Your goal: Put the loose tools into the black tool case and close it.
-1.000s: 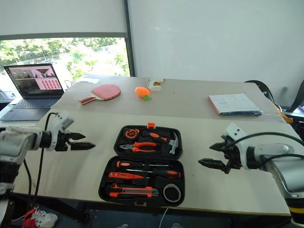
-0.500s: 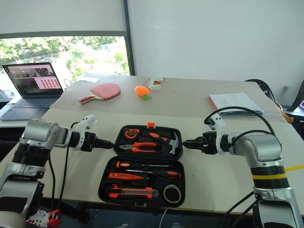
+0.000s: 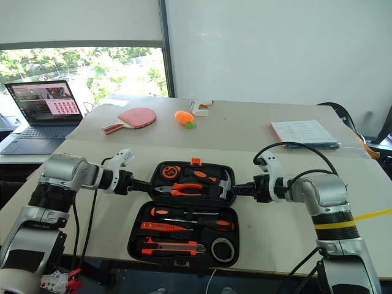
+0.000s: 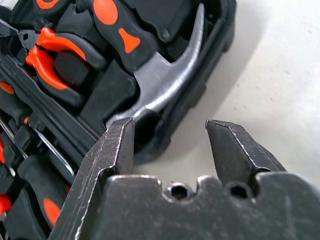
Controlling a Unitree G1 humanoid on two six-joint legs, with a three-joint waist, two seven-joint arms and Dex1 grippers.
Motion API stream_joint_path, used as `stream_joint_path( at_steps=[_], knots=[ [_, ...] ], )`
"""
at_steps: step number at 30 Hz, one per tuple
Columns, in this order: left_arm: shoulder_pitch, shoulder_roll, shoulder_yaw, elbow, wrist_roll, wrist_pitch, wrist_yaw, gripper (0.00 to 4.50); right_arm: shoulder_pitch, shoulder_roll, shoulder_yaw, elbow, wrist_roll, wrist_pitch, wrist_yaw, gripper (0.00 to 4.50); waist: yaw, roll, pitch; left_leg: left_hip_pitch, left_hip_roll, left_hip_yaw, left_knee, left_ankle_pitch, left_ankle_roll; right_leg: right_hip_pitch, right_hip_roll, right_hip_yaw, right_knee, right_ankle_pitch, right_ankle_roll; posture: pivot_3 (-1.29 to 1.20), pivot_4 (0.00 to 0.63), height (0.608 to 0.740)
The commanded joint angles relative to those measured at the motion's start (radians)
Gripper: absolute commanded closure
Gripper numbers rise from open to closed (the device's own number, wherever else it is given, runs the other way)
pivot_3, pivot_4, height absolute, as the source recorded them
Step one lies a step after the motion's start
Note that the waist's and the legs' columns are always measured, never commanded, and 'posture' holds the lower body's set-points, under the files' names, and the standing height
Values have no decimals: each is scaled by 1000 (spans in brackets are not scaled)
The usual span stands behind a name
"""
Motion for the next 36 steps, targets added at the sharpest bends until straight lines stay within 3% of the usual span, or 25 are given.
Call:
stream_joint_path(
  at_steps=[1,2,7,9,21,27,36],
  knots=[
    [-15,-9,0,6,-9,-10,1,2324,-30,14,-5,23,-8,1,-18,2130,0,0,0,0,0,0,0,0,0,0,0,0,0,0,0,0,150,737],
    [-15,-11,2,5,-10,-10,3,2508,-28,15,-2,23,-8,4,-19,2368,0,0,0,0,0,0,0,0,0,0,0,0,0,0,0,0,150,737],
    [-13,-19,15,-3,-24,-7,3,4349,-8,14,10,-2,5,24,-13,4011,0,1,0,1,0,0,0,0,0,1,0,0,0,0,0,0,150,737],
    [-11,-22,24,-6,-30,-4,8,4500,-6,14,10,-9,9,30,-14,4436,-1,1,0,2,0,0,0,0,0,2,0,0,1,0,0,0,150,737],
    [50,-51,117,-85,-76,-89,18,4500,0,39,-56,-64,32,-42,-15,4436,0,1,0,2,0,0,0,1,-1,2,0,0,1,1,0,0,150,737],
    [91,-81,193,-156,-85,-266,19,4500,29,63,-95,-128,6,-196,-32,4436,0,1,0,-1,0,-1,0,1,-2,-2,0,0,1,1,0,0,150,737],
    [197,-129,245,-321,-112,-437,14,4500,155,72,-47,-262,-87,-437,-28,4436,0,1,0,-16,0,-1,0,1,-2,-16,-1,0,8,3,1,0,150,737]
  ],
)
